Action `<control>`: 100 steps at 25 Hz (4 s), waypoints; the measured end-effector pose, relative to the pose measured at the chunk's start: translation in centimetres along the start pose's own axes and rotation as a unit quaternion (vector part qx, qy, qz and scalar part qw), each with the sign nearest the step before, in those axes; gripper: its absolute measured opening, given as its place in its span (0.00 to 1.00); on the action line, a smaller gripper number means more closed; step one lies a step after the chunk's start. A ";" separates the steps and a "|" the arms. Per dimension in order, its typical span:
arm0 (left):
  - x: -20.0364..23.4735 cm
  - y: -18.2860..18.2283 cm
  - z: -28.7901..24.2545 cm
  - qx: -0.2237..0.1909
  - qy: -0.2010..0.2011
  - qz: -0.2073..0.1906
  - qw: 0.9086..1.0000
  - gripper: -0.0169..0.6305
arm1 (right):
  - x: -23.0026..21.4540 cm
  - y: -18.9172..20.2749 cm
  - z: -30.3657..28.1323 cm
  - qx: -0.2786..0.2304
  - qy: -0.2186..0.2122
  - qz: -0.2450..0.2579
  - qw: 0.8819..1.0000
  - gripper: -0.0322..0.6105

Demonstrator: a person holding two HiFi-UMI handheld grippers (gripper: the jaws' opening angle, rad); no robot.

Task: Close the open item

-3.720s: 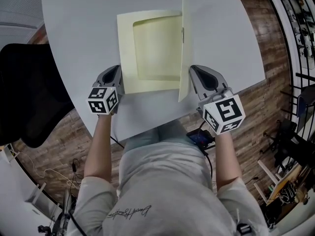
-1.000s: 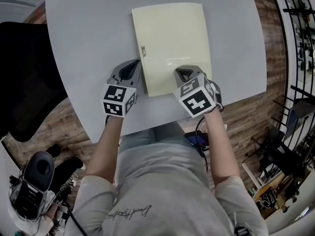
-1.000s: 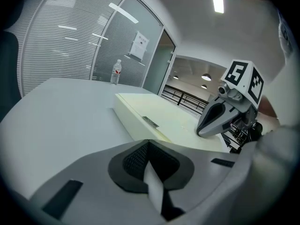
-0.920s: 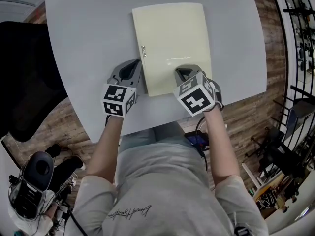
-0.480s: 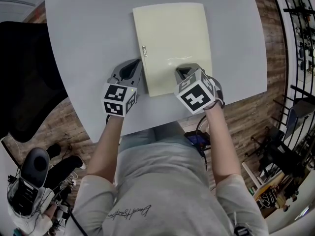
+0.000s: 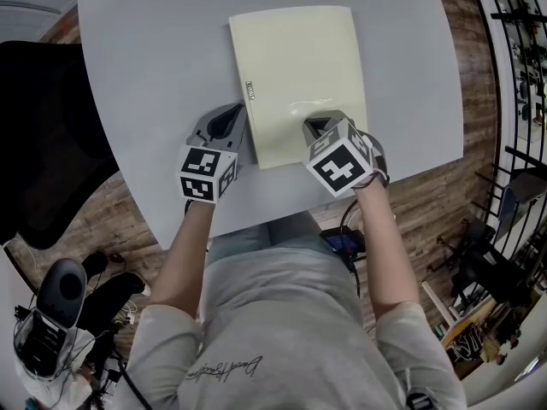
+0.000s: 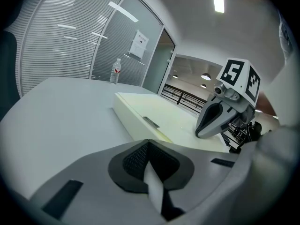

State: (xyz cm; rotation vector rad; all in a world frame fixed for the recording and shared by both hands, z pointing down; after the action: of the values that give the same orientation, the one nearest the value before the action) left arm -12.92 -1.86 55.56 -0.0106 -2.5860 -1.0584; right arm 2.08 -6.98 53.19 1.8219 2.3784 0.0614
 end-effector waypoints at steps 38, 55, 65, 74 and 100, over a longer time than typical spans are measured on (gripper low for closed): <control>-3.7 -6.1 5.8 -0.026 0.041 -0.085 0.995 0.04 | 0.2 2.7 9.1 -0.320 0.016 -0.140 0.937 0.07; -9.6 -10.3 11.4 -0.078 0.083 -0.139 0.984 0.04 | 2.9 4.5 15.2 -0.396 0.030 -0.148 0.906 0.07; -10.6 -11.3 12.1 -0.090 0.097 -0.136 0.982 0.04 | 3.6 4.4 16.3 -0.411 0.020 -0.141 0.900 0.07; -11.1 -11.5 12.0 -0.092 0.098 -0.141 0.981 0.04 | 4.1 3.6 16.1 -0.415 0.012 -0.138 0.899 0.07; -11.4 -11.7 11.6 -0.095 0.097 -0.139 0.981 0.04 | 4.5 3.2 16.5 -0.414 0.010 -0.115 0.903 0.07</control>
State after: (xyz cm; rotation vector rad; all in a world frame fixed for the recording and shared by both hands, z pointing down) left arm -7.40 -1.00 36.30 0.3983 -2.3477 -1.3278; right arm 6.34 -2.76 36.83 1.1249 2.0506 0.9090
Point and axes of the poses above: the fingertips, and each gripper's own axes: z backward along the fingers, x to its left, y out of its underside, the point moved 5 cm from there along z, backward along the fingers, and after that the axes turned 8 degrees about x, right-handed, at the moved point
